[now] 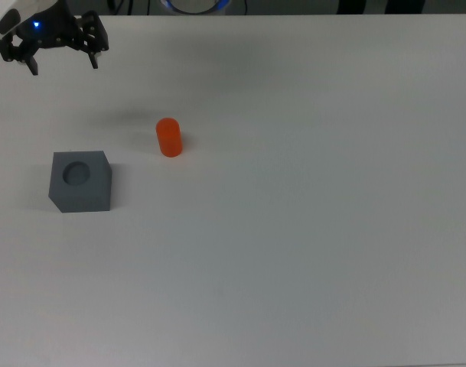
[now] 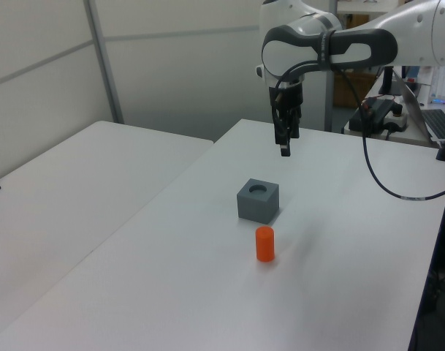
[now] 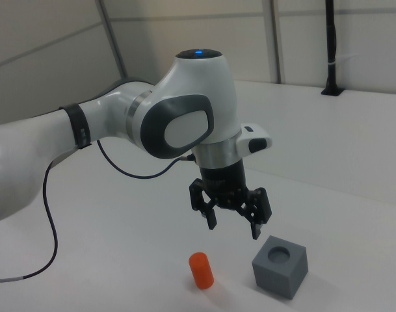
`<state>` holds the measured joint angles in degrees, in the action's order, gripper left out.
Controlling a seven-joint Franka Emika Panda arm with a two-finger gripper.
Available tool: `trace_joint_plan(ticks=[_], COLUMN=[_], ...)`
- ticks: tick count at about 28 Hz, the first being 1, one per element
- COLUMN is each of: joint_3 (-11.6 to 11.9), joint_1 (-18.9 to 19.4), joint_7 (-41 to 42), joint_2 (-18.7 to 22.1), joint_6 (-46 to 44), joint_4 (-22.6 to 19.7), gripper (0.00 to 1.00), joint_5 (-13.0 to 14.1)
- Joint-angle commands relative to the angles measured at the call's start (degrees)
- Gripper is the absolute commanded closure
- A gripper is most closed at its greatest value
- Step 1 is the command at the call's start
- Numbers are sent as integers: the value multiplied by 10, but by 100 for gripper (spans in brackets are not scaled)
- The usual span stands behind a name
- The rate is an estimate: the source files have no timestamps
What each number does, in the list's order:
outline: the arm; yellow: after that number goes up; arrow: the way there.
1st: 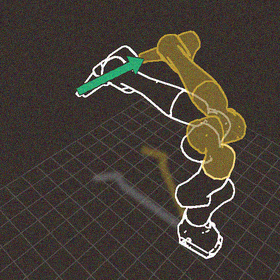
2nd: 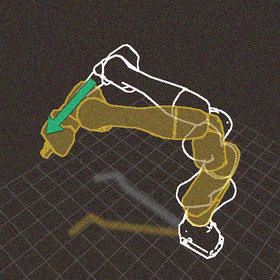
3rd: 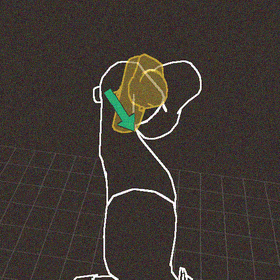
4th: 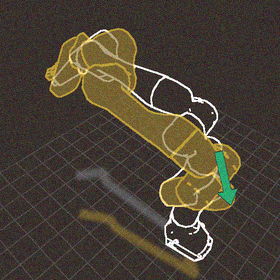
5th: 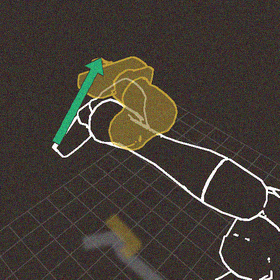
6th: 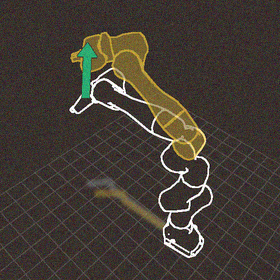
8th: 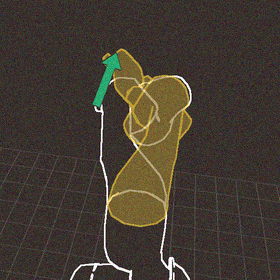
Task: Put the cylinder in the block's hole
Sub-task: 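Move the open gripper toward the orange cylinder, then lower the gripper around the orange cylinder and close it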
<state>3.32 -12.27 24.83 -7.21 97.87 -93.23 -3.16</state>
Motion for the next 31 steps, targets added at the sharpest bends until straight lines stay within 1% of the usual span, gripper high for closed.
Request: trace_joint_plan(ticks=[1, 7, 12, 17, 18, 23, 24, 25, 27, 29, 31], joint_3=[5, 4, 3, -2, -3, -3, -3, -3, -3, -3, -3], joint_1=[-14, -14, -9, -3, 6, 25, 36, 43, 50, 62, 73], joint_7=[10, 9, 9, 9, 10, 10, 10, 10, 10, 10, 10], joint_2=[-4, -4, 6, 43, 63, 103, 119, 127, 140, 141, 135], joint_6=[1, 3, 3, 28, 42, 74, 89, 98, 115, 127, 132], joint_4=[16, 16, 5, -48, -75, -134, -161, -176, -200, -218, -223], gripper=[0, 0, 0, 0, 0, 0, 0, 0, 0, 0, 0], joint_5=[6, 4, 7, 10, 10, 10, 10, 10, 10, 10, 10])
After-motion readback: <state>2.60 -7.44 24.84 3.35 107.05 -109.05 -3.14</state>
